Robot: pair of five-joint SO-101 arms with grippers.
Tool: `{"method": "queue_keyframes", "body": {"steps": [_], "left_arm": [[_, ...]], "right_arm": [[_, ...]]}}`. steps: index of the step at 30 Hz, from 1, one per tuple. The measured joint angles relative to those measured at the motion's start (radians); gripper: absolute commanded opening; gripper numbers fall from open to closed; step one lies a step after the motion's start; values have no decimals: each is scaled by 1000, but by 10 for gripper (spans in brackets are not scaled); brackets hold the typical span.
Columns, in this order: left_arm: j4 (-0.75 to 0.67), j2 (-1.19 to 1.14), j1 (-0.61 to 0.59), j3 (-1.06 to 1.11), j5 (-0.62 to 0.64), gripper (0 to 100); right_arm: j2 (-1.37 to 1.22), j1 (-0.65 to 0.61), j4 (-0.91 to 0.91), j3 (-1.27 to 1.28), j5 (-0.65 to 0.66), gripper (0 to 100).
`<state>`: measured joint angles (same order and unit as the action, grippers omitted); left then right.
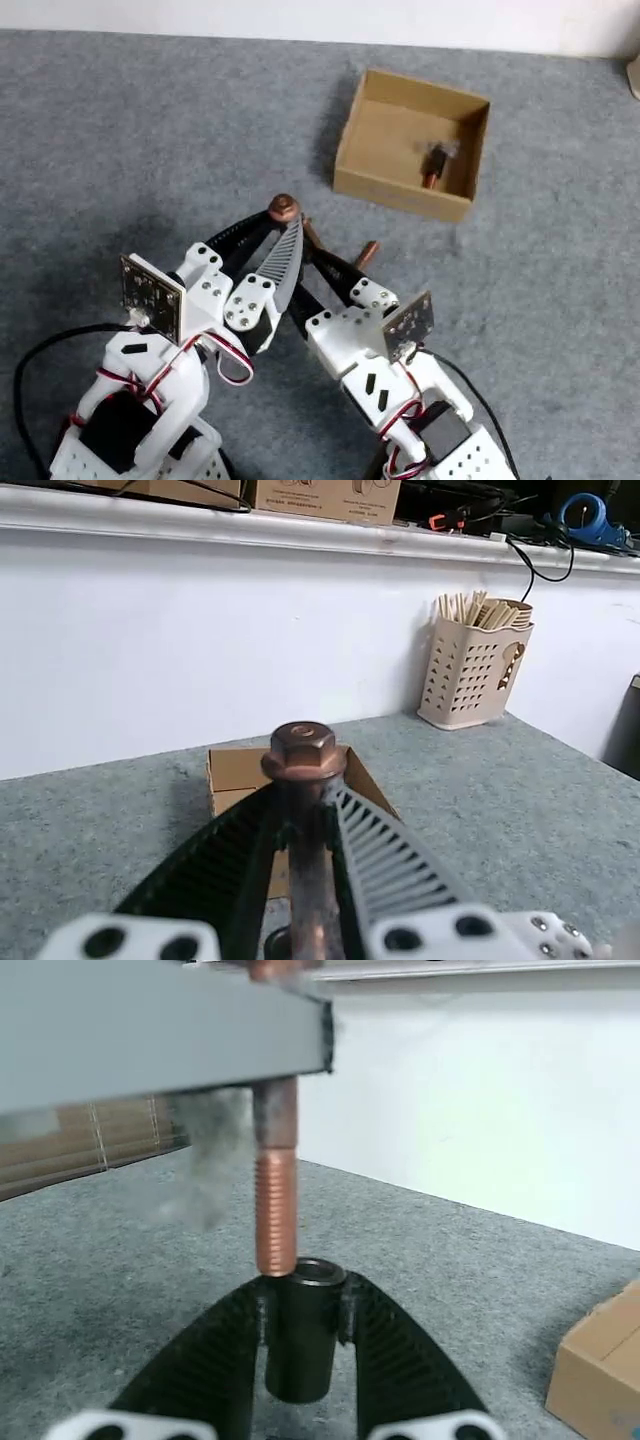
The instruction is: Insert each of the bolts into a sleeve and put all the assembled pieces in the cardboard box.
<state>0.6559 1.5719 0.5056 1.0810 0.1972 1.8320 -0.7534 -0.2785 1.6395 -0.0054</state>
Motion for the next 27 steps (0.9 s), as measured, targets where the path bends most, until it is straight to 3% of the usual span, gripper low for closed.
{"method": "queue_keyframes", "body": {"steps": [27], "left_arm": [[-91,-2,-41,46,0,5]], "right_arm": [[0,-55,-2,2,0,4]]}}
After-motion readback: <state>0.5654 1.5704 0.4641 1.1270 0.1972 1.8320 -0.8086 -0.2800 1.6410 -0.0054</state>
